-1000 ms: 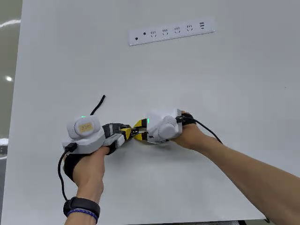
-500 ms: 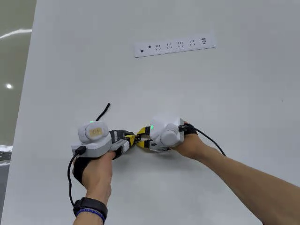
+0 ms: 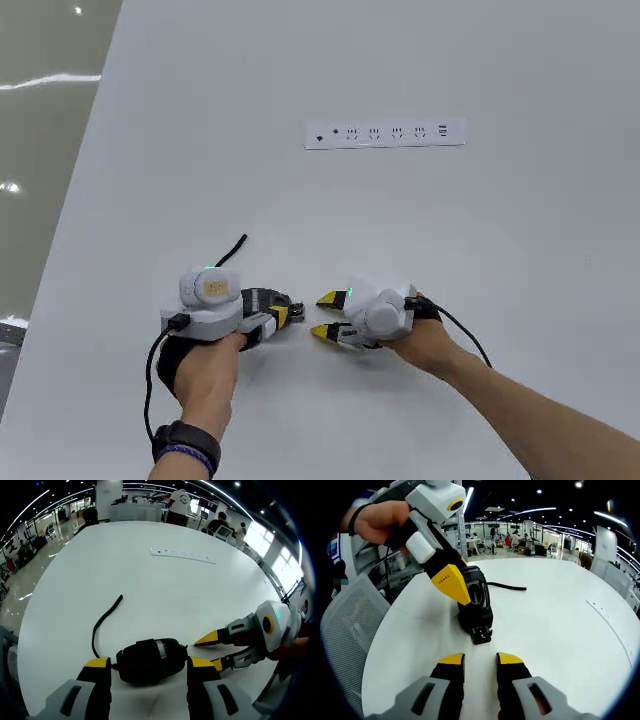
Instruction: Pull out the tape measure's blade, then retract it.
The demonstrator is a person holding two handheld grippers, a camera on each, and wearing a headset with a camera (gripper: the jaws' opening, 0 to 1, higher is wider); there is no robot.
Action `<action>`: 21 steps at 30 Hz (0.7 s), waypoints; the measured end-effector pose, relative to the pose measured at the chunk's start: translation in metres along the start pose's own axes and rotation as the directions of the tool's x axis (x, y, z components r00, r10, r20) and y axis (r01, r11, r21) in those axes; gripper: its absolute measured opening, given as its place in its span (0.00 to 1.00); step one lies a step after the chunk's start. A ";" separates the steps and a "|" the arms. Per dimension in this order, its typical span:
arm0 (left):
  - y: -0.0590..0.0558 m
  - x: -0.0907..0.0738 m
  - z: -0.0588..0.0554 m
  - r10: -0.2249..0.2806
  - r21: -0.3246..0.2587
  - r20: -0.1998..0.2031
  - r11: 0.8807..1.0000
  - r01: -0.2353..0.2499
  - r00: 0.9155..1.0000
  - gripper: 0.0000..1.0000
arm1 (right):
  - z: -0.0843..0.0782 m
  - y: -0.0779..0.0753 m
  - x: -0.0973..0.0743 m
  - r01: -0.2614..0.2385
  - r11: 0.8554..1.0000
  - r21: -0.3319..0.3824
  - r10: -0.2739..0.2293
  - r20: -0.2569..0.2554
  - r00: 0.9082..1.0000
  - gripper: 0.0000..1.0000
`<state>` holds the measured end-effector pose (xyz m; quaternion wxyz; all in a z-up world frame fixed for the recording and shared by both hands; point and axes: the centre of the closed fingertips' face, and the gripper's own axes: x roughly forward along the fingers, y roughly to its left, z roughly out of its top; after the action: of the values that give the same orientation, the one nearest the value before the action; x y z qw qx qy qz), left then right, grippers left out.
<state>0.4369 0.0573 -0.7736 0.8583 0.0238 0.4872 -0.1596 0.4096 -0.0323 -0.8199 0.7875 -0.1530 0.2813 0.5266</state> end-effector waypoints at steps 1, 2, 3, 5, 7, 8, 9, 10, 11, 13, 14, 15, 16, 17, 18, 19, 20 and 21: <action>0.001 -0.002 0.000 -0.002 -0.003 0.006 1.000 0.002 1.000 0.58 | 0.000 -0.001 -0.002 0.006 1.000 0.003 -0.006 0.004 1.000 0.24; 0.001 -0.005 0.001 -0.003 -0.005 0.011 1.000 0.003 1.000 0.58 | 0.000 -0.002 -0.003 0.011 1.000 0.002 -0.011 0.005 1.000 0.24; 0.003 -0.008 0.001 -0.001 -0.001 0.012 1.000 0.001 1.000 0.58 | 0.001 -0.001 -0.005 0.015 1.000 0.006 -0.016 0.007 1.000 0.25; 0.006 -0.013 0.002 -0.003 0.004 0.025 1.000 0.003 1.000 0.58 | 0.003 -0.001 -0.008 0.024 1.000 0.007 -0.024 0.006 1.000 0.25; 0.008 -0.017 0.003 -0.007 0.003 0.029 1.000 0.006 1.000 0.58 | 0.005 0.000 -0.011 0.028 1.000 0.008 -0.028 0.006 1.000 0.25; 0.010 -0.020 0.005 -0.009 0.018 0.036 1.000 0.008 0.999 0.58 | 0.006 0.000 -0.013 0.033 0.999 0.004 -0.033 0.004 0.999 0.25; 0.011 -0.021 0.005 -0.009 0.021 0.038 1.000 0.008 0.999 0.58 | 0.006 0.000 -0.013 0.034 0.999 0.004 -0.034 0.004 0.999 0.25; 0.011 -0.023 0.005 -0.017 0.033 0.037 0.999 0.016 0.999 0.58 | 0.007 0.000 -0.015 0.037 0.999 0.003 -0.037 0.003 0.999 0.25; 0.013 -0.024 0.005 -0.015 0.039 0.042 0.999 0.014 0.999 0.58 | 0.007 -0.001 -0.018 0.042 0.999 0.002 -0.042 0.000 0.999 0.25; 0.017 -0.029 0.007 -0.015 0.038 0.051 0.999 0.013 0.999 0.57 | 0.008 -0.002 -0.023 0.052 0.999 0.011 -0.052 0.000 0.999 0.25; 0.018 -0.031 0.007 -0.017 0.035 0.056 0.999 0.015 0.998 0.56 | 0.008 -0.003 -0.025 0.056 0.998 0.016 -0.056 -0.001 0.998 0.25; 0.019 -0.033 0.007 -0.020 0.033 0.059 0.999 0.018 0.998 0.56 | 0.008 -0.004 -0.027 0.065 0.998 0.025 -0.065 0.000 0.998 0.25; 0.019 -0.035 0.008 -0.022 0.034 0.063 0.999 0.020 0.998 0.56 | 0.008 -0.005 -0.029 0.071 0.997 0.032 -0.071 0.002 0.997 0.25; 0.019 -0.037 0.007 -0.027 0.041 0.066 0.999 0.025 0.997 0.56 | 0.008 -0.005 -0.032 0.077 0.996 0.043 -0.077 0.004 0.997 0.25; 0.020 -0.038 0.006 -0.030 0.044 0.065 0.999 0.027 0.997 0.56 | 0.008 -0.005 -0.034 0.081 0.996 0.046 -0.081 0.005 0.997 0.25; 0.020 -0.040 0.006 -0.032 0.045 0.066 0.999 0.029 0.997 0.56 | 0.009 -0.005 -0.036 0.083 0.995 0.050 -0.084 0.006 0.996 0.25; 0.020 -0.042 0.006 -0.039 0.042 0.073 0.998 0.036 0.997 0.56 | 0.009 -0.005 -0.039 0.087 0.995 0.052 -0.088 0.005 0.996 0.25; 0.019 -0.044 0.005 -0.043 0.043 0.074 0.998 0.039 0.996 0.56 | 0.009 -0.004 -0.041 0.090 0.995 0.053 -0.090 0.004 0.996 0.25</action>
<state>0.4261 0.0857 -0.7358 0.8718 0.0255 0.4516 -0.1880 0.4044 -0.0595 -0.7881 0.8151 -0.1432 0.2854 0.4834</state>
